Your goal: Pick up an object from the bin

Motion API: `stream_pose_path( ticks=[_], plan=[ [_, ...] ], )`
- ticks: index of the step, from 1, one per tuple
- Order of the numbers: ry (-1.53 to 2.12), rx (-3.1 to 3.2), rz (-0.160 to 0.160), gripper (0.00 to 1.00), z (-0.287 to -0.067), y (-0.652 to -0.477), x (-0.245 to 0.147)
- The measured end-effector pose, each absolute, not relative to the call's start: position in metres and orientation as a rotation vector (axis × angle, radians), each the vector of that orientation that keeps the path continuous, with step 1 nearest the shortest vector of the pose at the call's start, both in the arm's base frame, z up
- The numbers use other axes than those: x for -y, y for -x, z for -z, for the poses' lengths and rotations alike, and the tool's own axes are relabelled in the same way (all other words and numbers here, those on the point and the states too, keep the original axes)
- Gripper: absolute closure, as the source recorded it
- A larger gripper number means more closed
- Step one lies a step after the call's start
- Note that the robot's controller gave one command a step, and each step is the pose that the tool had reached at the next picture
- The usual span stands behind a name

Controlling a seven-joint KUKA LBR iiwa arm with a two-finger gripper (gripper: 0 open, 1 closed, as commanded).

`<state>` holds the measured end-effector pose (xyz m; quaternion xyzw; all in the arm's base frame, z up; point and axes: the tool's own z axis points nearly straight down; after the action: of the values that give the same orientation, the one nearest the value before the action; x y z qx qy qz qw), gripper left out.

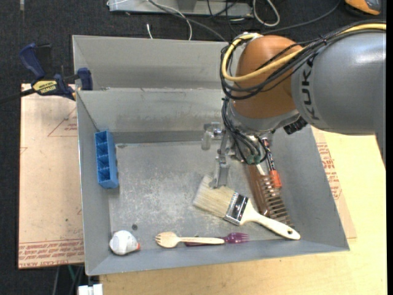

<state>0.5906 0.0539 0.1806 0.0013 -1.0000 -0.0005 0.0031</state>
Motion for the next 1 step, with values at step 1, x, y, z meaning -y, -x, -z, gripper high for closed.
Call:
stream_pose_path(
  ticks=[1],
  plan=[
    [0.049,3.152,0.005,0.00,-0.1552,-0.5762,-0.0427]
  ],
)
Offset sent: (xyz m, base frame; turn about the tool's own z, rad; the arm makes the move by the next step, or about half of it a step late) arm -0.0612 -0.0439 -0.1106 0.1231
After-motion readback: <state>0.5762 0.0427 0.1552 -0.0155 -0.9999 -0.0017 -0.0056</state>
